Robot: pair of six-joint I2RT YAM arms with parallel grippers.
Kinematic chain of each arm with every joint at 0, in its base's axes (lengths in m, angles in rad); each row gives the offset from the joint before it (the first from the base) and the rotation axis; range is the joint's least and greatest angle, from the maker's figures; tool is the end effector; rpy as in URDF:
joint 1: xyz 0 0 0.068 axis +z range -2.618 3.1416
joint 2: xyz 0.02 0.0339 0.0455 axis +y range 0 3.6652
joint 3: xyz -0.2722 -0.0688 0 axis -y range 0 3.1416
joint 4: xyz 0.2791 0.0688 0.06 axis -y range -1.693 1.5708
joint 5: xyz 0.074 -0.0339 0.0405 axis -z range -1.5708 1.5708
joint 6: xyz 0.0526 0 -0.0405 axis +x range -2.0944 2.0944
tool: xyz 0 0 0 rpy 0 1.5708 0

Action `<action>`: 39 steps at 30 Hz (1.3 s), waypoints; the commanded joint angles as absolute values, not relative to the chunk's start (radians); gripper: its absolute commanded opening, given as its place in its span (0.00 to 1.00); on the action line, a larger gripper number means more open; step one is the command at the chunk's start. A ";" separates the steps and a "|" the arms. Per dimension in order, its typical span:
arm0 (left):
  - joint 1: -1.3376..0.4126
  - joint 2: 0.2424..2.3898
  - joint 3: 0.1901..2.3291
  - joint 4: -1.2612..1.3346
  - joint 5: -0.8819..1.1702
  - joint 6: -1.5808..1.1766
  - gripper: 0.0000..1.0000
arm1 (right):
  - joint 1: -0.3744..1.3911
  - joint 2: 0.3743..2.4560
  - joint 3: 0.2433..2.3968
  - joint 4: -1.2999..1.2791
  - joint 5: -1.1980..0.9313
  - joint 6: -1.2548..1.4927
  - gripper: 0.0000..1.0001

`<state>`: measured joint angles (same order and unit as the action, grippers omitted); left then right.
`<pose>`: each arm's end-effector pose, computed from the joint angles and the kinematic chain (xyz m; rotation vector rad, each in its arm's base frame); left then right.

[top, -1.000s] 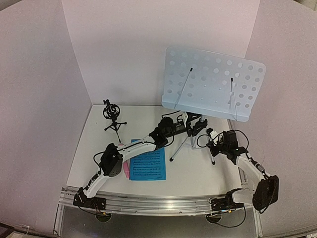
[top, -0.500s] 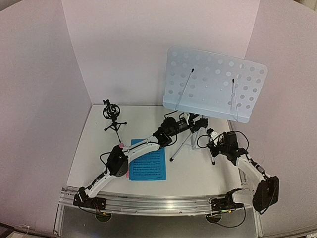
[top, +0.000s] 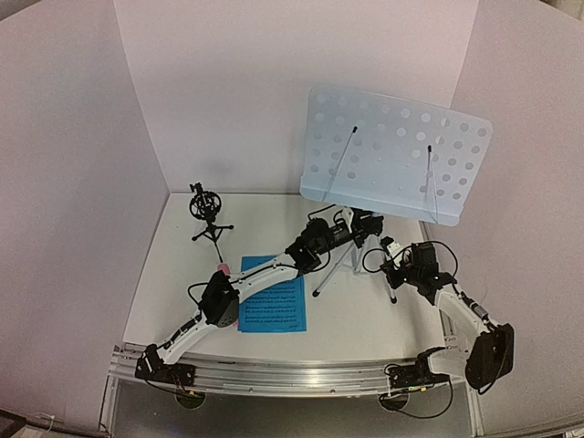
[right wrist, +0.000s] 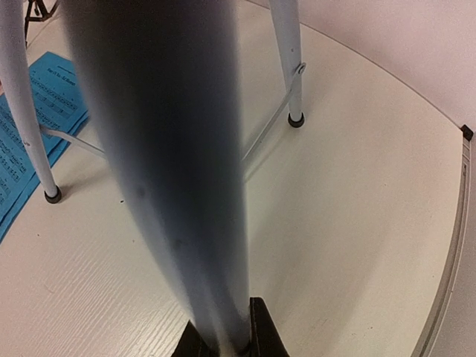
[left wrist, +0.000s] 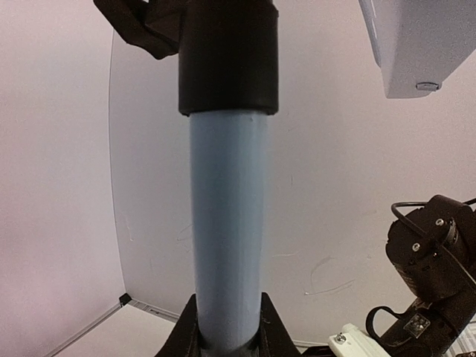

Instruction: Set up the instrument practice props

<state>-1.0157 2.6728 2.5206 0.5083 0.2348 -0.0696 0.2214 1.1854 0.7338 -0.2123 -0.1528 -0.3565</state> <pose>0.3401 -0.5717 0.2971 0.7769 1.0409 -1.0808 0.2853 0.0724 0.2203 -0.7138 2.1099 0.0968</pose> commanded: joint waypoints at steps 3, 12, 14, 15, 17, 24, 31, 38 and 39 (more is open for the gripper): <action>-1.012 2.620 2.484 0.567 0.271 -0.045 0.00 | 0.235 1.169 0.747 -0.273 -0.157 -0.343 0.01; -0.983 2.604 2.454 0.599 0.361 -0.106 0.00 | 0.220 1.072 0.900 -0.452 -0.184 -0.307 0.70; -0.977 2.604 2.451 0.607 0.377 -0.120 0.00 | 0.192 1.047 0.931 -0.488 -0.224 -0.285 0.75; -0.974 2.604 2.448 0.611 0.383 -0.126 0.00 | 0.168 1.042 0.953 -0.515 -0.260 -0.274 0.77; -0.974 2.602 2.439 0.622 0.389 -0.127 0.00 | 0.115 1.056 0.992 -0.585 -0.342 -0.259 0.79; -0.968 2.601 2.424 0.657 0.412 -0.142 0.00 | -0.122 1.242 1.084 -0.644 -0.697 -0.213 0.83; -0.966 2.611 2.432 0.670 0.440 -0.141 0.00 | -0.175 1.477 1.338 -0.641 -0.967 -0.125 0.88; -0.966 2.614 2.431 0.664 0.444 -0.126 0.00 | -0.122 1.576 1.437 -0.633 -1.147 -0.088 0.86; -0.965 2.615 2.430 0.663 0.443 -0.126 0.00 | -0.105 1.584 1.437 -0.632 -1.153 -0.091 0.85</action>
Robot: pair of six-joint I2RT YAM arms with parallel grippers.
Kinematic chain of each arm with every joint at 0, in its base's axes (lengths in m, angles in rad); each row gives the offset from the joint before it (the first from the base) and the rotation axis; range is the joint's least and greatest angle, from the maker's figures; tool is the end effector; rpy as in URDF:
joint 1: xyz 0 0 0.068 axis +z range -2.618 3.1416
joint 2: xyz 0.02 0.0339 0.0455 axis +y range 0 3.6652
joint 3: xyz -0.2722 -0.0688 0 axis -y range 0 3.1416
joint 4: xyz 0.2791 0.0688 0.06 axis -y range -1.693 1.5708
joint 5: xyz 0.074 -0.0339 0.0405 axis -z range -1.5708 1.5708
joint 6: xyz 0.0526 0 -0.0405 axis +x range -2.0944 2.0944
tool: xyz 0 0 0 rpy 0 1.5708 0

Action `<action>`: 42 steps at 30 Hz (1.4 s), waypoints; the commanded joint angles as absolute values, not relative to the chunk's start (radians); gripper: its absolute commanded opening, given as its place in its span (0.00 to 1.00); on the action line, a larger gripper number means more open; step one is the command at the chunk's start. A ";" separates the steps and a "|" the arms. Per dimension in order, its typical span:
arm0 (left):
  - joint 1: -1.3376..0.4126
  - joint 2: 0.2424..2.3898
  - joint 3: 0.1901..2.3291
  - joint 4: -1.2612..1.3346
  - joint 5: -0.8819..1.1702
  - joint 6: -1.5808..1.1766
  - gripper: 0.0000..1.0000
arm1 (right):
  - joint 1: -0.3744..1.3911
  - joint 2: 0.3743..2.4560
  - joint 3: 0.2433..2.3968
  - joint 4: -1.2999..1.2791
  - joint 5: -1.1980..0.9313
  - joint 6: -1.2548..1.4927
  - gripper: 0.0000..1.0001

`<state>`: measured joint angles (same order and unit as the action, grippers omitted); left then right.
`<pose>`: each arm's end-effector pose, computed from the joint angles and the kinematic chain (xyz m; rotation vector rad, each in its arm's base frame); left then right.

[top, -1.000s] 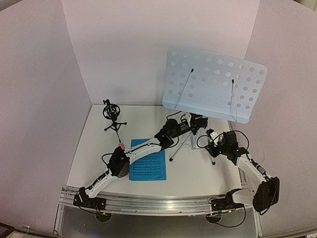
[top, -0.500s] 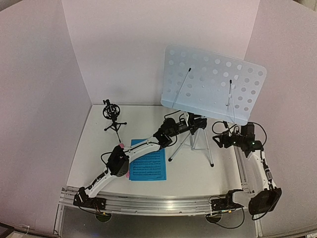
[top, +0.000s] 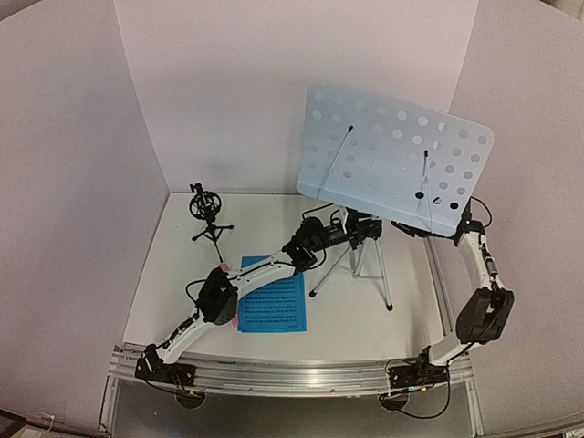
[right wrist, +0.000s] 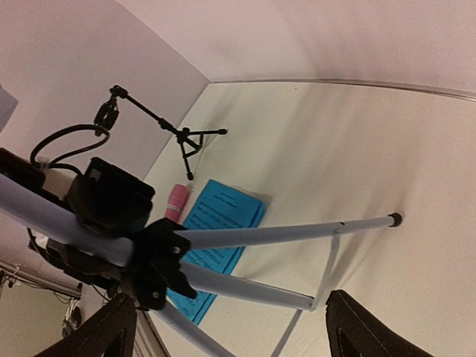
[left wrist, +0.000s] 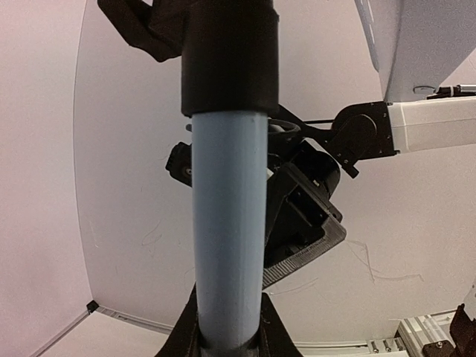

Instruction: Set up the instrument practice props

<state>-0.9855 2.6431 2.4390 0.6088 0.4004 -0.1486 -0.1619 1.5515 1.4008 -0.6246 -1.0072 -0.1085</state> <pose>0.3459 -0.5590 0.2940 0.8491 0.9741 -1.2173 0.3749 -0.0162 0.3316 -0.4189 2.0583 1.0014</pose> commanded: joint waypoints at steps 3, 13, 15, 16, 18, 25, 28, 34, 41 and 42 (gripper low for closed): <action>-0.964 2.612 2.420 0.661 0.441 -0.126 0.00 | -0.076 1.606 1.435 -0.632 -1.172 -0.093 0.77; -0.963 2.619 2.422 0.666 0.449 -0.121 0.00 | -0.054 1.625 1.432 -0.630 -1.171 -0.053 0.47; -0.963 2.621 2.428 0.663 0.449 -0.113 0.00 | -0.027 1.634 1.427 -0.633 -1.145 -0.043 0.46; -0.963 2.623 2.432 0.661 0.448 -0.110 0.00 | -0.016 1.635 1.421 -0.633 -1.135 -0.041 0.48; -0.964 2.629 2.438 0.658 0.446 -0.105 0.00 | -0.007 1.632 1.408 -0.631 -1.122 -0.037 0.49; -0.963 2.624 2.429 0.660 0.452 -0.100 0.00 | -0.006 1.644 1.433 -0.624 -1.127 0.071 0.13; -0.964 2.624 2.429 0.661 0.454 -0.097 0.00 | -0.006 1.629 1.409 -0.626 -1.114 0.139 0.00; -0.964 2.607 2.391 0.668 0.461 -0.070 0.00 | -0.006 1.607 1.370 -0.635 -1.156 0.370 0.00; -0.957 2.604 2.383 0.672 0.475 -0.052 0.00 | -0.006 1.635 1.365 -0.671 -1.177 0.737 0.00; -0.956 2.603 2.378 0.673 0.475 -0.050 0.00 | -0.006 1.623 1.364 -0.671 -1.169 0.767 0.00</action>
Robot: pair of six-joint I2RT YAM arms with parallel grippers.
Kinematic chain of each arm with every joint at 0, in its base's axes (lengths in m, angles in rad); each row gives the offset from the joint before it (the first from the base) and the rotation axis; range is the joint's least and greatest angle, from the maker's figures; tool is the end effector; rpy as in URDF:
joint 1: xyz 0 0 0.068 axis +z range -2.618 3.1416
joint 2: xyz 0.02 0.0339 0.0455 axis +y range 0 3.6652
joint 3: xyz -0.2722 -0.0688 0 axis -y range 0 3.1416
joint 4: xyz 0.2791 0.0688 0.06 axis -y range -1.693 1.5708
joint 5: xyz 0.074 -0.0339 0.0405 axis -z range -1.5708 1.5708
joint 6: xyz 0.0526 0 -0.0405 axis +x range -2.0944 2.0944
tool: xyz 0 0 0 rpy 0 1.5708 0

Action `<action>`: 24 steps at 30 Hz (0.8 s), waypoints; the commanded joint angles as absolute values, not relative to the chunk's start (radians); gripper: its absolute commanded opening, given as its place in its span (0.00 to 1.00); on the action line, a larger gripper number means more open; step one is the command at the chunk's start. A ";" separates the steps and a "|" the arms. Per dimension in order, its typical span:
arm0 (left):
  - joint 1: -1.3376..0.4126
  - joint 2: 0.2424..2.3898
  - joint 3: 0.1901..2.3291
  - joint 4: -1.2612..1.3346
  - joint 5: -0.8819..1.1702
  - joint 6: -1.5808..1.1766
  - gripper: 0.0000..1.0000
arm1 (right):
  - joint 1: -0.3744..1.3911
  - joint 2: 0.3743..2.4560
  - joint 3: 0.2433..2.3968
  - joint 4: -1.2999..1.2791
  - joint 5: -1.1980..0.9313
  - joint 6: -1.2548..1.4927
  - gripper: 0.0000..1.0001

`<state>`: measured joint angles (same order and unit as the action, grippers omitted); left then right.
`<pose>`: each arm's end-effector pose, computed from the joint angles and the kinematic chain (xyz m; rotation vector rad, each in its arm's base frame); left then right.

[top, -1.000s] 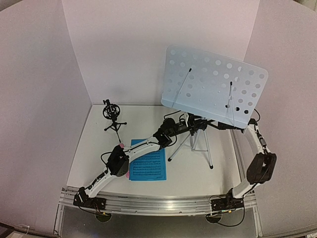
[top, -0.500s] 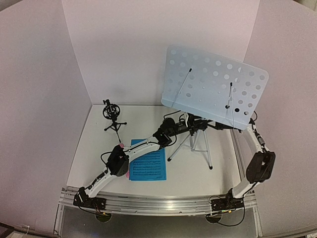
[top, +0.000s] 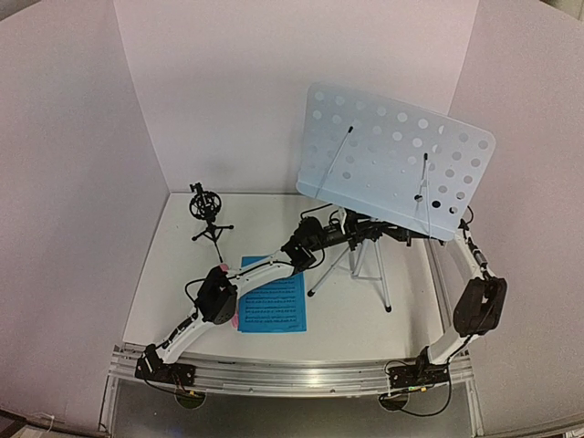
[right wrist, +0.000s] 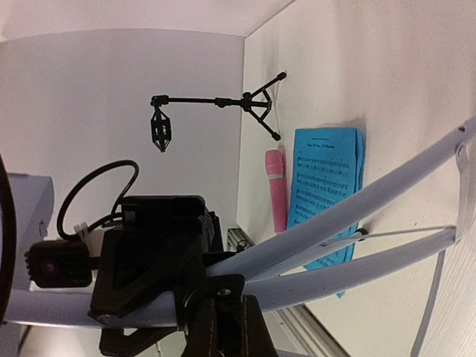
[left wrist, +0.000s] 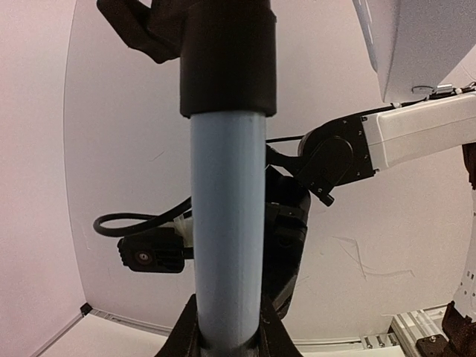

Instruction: Set up the instrument practice props

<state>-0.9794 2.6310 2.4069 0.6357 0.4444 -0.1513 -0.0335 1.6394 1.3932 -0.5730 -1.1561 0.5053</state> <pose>0.3460 -0.5558 0.2916 0.8808 0.9523 -1.2374 0.3904 0.0351 0.3057 0.0397 2.2728 1.5994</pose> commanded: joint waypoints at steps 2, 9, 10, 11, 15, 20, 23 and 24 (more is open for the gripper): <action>-0.954 2.600 2.370 0.676 0.475 -0.047 0.00 | -0.006 1.605 1.369 -0.669 -1.156 0.832 0.00; -0.949 2.594 2.352 0.707 0.476 -0.062 0.00 | -0.018 1.593 1.420 -0.673 -1.123 0.874 0.34; -0.947 2.590 2.346 0.711 0.475 -0.063 0.00 | -0.030 1.584 1.430 -0.674 -1.115 0.860 0.43; -0.946 2.585 2.339 0.716 0.476 -0.064 0.00 | -0.047 1.573 1.439 -0.676 -1.107 0.839 0.49; -0.943 2.563 2.302 0.732 0.499 -0.063 0.00 | -0.142 1.540 1.439 -0.676 -1.097 0.697 0.60; -0.942 2.548 2.276 0.743 0.523 -0.052 0.00 | -0.194 1.536 1.419 -0.668 -0.943 0.357 0.66; -0.937 2.548 2.283 0.755 0.523 -0.063 0.00 | -0.200 1.524 1.395 -0.582 -0.843 0.158 0.70; -0.937 2.549 2.285 0.760 0.521 -0.066 0.00 | -0.207 1.514 1.366 -0.497 -0.826 0.140 0.70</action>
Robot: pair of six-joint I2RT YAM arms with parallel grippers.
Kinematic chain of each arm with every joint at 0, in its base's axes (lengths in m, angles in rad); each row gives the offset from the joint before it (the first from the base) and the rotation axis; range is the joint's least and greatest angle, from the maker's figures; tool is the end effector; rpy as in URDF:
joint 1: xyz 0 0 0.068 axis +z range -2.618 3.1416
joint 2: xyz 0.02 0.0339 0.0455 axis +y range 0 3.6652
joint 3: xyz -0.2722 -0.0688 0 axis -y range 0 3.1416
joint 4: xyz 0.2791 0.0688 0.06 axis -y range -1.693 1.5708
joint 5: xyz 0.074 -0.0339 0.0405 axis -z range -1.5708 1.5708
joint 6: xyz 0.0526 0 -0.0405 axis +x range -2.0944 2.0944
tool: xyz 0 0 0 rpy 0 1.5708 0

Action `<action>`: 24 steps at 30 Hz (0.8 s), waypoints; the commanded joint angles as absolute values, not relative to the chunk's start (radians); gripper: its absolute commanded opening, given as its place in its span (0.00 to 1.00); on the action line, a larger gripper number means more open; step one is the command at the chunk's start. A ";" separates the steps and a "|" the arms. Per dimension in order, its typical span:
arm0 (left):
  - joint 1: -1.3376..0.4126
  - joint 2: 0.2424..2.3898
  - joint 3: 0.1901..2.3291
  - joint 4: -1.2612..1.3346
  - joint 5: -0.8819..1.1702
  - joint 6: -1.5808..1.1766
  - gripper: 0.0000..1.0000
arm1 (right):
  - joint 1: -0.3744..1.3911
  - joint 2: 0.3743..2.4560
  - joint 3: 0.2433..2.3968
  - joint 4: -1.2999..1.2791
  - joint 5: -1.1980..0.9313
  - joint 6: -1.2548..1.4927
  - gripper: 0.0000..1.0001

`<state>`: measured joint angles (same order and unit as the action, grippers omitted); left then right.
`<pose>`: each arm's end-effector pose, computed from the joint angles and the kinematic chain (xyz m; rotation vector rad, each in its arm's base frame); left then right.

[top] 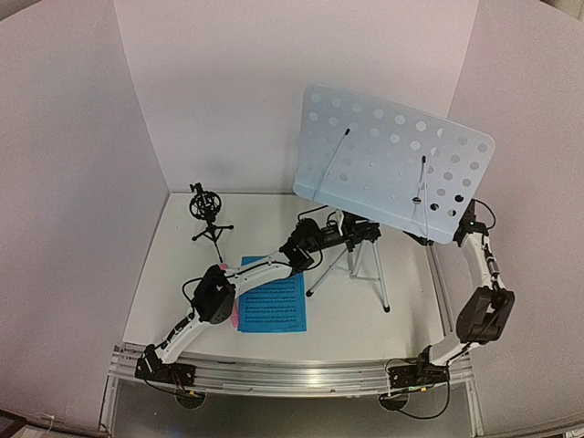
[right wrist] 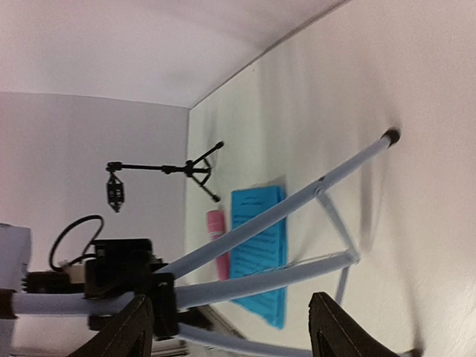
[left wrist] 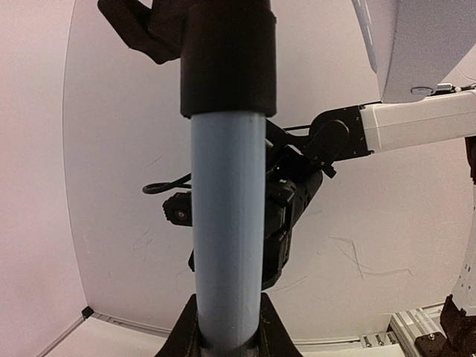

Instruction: Set up the instrument practice props

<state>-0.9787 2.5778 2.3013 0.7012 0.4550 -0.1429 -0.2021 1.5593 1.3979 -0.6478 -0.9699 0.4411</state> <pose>0.3410 -0.5485 0.2905 0.8883 0.9301 -1.2351 0.3747 -0.0325 0.3250 0.2560 2.2419 1.2605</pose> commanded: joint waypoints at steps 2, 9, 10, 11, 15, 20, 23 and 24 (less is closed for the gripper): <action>-0.937 2.552 2.283 0.778 0.517 -0.081 0.00 | -0.224 1.479 1.286 -0.281 -0.827 0.157 0.70; -0.937 2.563 2.256 0.827 0.528 -0.124 0.00 | -0.227 1.353 0.923 0.425 -0.881 -0.134 0.72; -0.935 2.567 2.264 0.825 0.530 -0.129 0.00 | -0.227 1.344 0.902 0.439 -0.899 -0.197 0.73; -0.934 2.573 2.275 0.821 0.533 -0.136 0.00 | -0.226 1.337 0.887 0.445 -0.926 -0.268 0.73; -0.931 2.603 2.326 0.798 0.548 -0.157 0.00 | -0.209 1.326 0.853 0.447 -1.037 -0.556 0.72; -0.931 2.609 2.337 0.771 0.545 -0.172 0.00 | -0.151 1.318 0.827 0.422 -1.035 -0.880 0.70; -0.932 2.606 2.328 0.769 0.534 -0.180 0.00 | -0.084 1.289 0.818 0.318 -0.945 -1.059 0.68; -0.932 2.608 2.333 0.765 0.531 -0.181 0.00 | -0.061 1.278 0.810 0.304 -0.911 -1.107 0.68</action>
